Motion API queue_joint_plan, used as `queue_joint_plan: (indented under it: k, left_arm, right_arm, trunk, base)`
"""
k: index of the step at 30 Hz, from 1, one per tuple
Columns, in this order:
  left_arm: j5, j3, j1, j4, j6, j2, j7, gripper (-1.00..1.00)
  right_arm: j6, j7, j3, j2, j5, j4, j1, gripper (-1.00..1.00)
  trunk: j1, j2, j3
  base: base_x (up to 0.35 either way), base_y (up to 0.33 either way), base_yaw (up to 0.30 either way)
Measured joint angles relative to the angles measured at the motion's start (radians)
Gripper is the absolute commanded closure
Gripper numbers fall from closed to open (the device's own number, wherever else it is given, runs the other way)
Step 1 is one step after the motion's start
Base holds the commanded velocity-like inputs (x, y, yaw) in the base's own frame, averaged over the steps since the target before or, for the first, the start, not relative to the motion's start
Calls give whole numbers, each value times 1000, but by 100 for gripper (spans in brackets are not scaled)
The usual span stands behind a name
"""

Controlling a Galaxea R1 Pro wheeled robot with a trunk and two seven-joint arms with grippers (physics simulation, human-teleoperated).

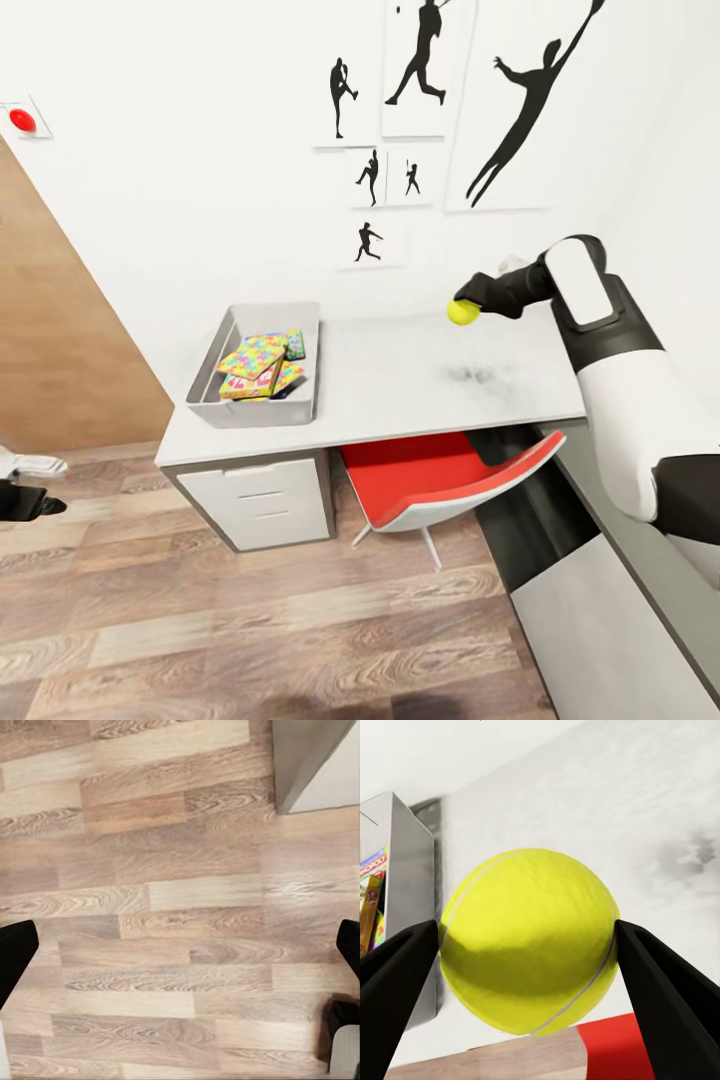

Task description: Put all the toys in the child's room - the three board games (two on the bed and one on the table), the two jigsaw puzzles on the table, and the tennis ball on the table - inside the toy box on the table in the child's room.

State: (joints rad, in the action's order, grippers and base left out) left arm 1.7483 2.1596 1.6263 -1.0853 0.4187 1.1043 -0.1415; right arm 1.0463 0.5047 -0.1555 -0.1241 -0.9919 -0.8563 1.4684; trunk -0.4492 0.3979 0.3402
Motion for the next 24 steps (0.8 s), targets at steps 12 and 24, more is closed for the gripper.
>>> queue_joint_plan:
  k: [12, 24]
  left_arm:
    - [16, 175, -91, -47, -163, -5, 65, -100]
    - [62, 179, -141, -85, -162, -47, 64, -100]
  right_arm:
    - [0, 2, -3, 7, 5, 1, -36, 100]
    - [0, 3, -5, 10, 6, 0, -45, 100]
  trunk:
    - [0, 0, -20]
    - [0, 0, -36]
  base:
    - [0, 0, 0]
    - [0, 0, 0]
